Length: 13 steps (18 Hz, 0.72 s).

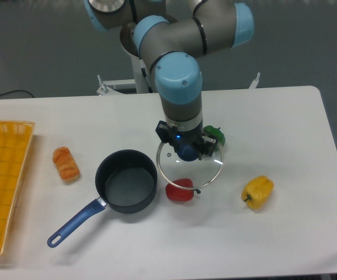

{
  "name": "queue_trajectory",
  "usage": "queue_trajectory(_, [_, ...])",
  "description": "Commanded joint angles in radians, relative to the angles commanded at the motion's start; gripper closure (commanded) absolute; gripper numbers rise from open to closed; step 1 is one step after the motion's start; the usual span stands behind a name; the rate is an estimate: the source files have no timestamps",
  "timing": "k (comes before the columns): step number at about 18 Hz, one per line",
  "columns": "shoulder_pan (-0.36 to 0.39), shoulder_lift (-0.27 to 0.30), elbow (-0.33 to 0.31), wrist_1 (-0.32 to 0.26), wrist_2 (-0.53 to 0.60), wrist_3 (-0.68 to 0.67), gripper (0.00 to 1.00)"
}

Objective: Open the lid
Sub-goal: 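Lift the glass lid off the saucepan and carry it toward the red pepper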

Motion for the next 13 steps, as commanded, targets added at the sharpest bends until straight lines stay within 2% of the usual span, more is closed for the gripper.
queue_trajectory(13, [0.052, 0.005, -0.015, -0.008, -0.002, 0.015, 0.51])
